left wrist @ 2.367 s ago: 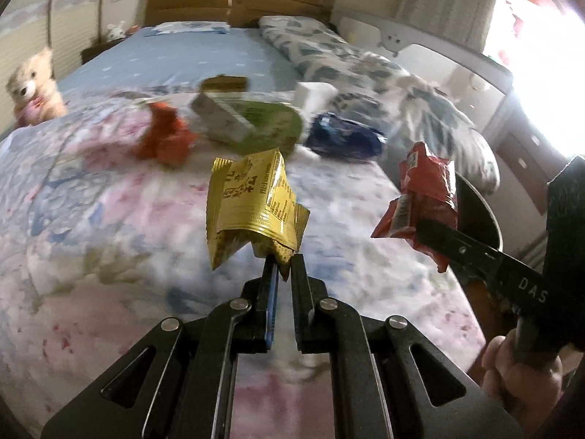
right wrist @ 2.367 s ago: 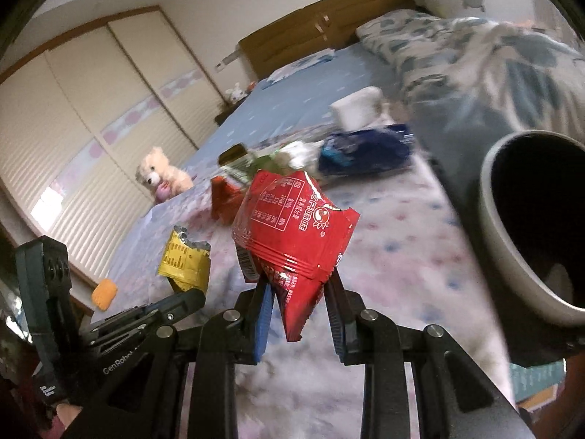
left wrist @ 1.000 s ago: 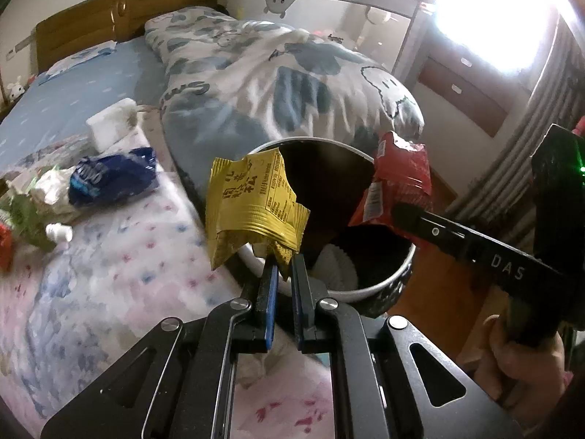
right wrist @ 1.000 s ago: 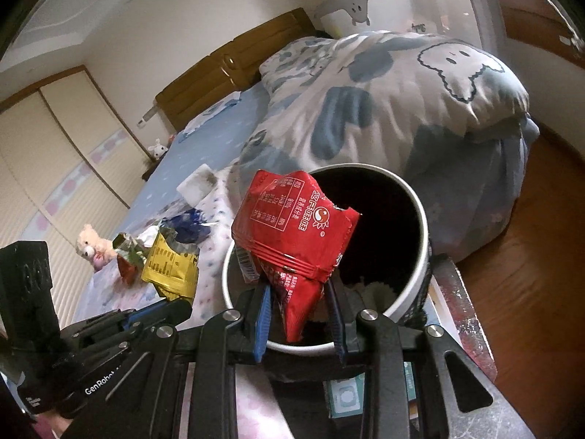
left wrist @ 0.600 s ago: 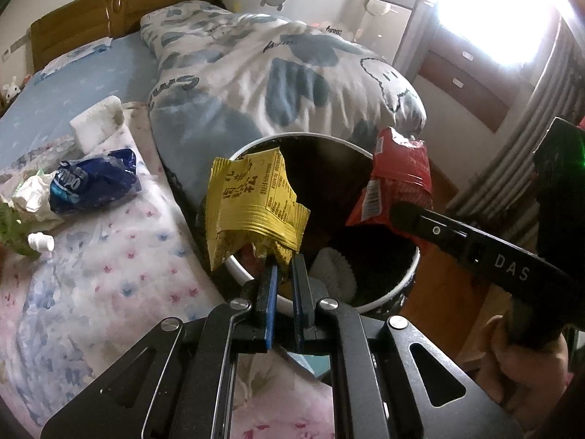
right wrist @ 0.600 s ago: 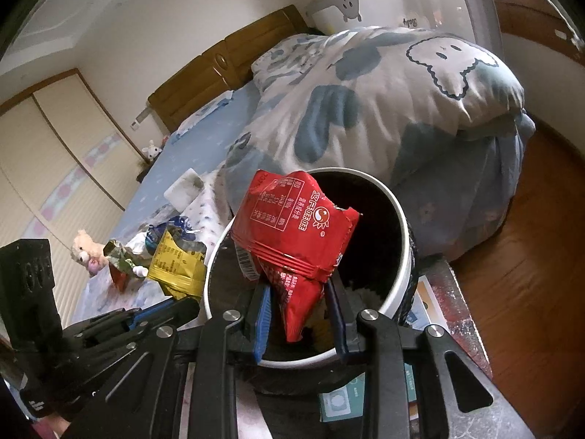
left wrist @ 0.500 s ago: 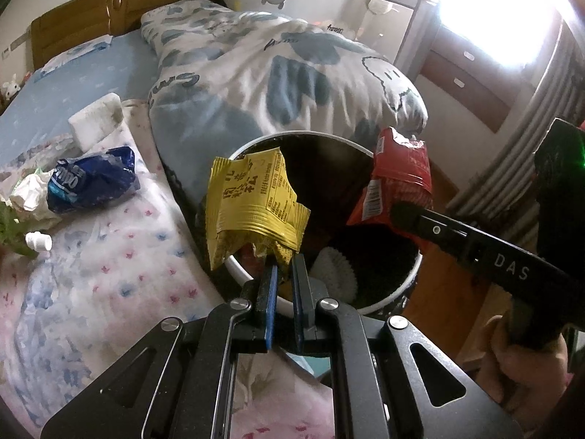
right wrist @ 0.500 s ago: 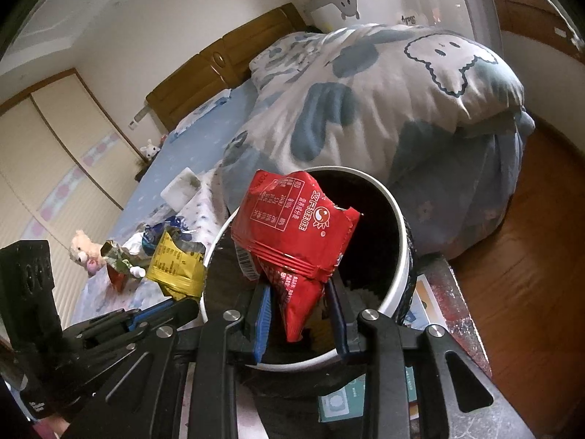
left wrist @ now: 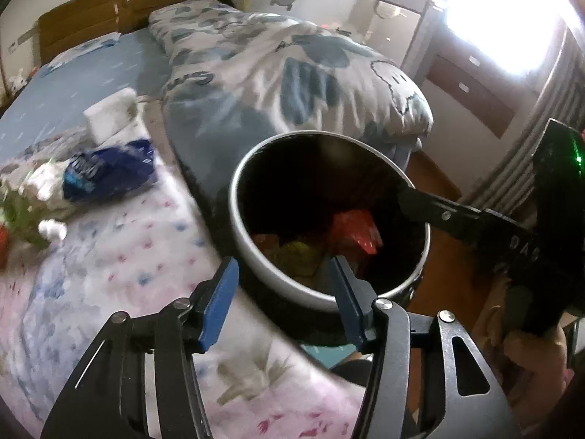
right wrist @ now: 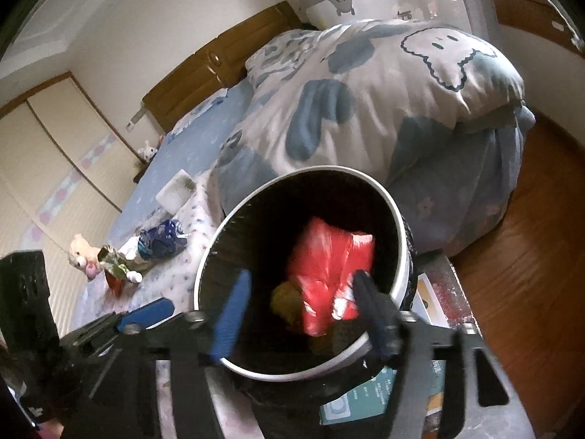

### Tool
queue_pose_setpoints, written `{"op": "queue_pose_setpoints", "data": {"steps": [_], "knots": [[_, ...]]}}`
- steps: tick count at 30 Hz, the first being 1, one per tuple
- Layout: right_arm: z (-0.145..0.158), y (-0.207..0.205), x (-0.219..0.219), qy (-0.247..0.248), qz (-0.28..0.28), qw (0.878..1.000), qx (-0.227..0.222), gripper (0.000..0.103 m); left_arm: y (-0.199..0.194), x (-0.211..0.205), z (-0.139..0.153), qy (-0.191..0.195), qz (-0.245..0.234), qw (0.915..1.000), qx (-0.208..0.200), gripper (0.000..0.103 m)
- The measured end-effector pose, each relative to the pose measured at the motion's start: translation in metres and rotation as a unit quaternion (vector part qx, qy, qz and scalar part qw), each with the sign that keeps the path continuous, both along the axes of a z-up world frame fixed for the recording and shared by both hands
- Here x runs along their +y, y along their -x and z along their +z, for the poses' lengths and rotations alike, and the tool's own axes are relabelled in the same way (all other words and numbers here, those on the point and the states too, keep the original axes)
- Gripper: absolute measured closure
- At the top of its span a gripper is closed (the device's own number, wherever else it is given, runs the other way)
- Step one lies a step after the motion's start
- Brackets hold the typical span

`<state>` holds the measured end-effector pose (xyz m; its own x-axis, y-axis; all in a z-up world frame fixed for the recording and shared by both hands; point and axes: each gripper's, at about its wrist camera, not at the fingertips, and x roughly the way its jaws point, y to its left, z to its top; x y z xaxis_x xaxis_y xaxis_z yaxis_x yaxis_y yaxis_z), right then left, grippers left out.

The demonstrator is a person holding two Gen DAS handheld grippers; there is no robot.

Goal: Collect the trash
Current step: 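Open right gripper dropping the red bag while left holds yellow packet over bin, then move left gripper to the orange chip bag while right approaches green juice pouch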

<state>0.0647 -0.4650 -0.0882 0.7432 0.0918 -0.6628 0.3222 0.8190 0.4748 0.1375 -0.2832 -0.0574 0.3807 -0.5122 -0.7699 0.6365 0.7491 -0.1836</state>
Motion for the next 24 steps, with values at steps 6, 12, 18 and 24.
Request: {"op": "queue_pose_setpoints", "data": {"steps": [6, 12, 18, 24], "knots": [[0.006, 0.006, 0.009, -0.002, -0.002, 1.000, -0.016, 0.027, -0.001, 0.039, -0.007, 0.003, 0.045, 0.9989, 0.012, 0.040], [0.012, 0.006, 0.033, 0.001, 0.014, 0.999, -0.029, 0.021, -0.005, 0.084, -0.017, 0.008, 0.095, 0.9949, 0.031, 0.038], [0.012, -0.002, 0.060, 0.003, 0.041, 0.999, -0.030, 0.020, -0.009, 0.125, -0.023, 0.013, 0.141, 0.9891, 0.039, 0.038], [0.014, -0.016, 0.088, 0.008, 0.073, 0.997, -0.031, 0.020, -0.015, 0.154, -0.022, 0.018, 0.172, 0.9842, 0.040, 0.037]]}}
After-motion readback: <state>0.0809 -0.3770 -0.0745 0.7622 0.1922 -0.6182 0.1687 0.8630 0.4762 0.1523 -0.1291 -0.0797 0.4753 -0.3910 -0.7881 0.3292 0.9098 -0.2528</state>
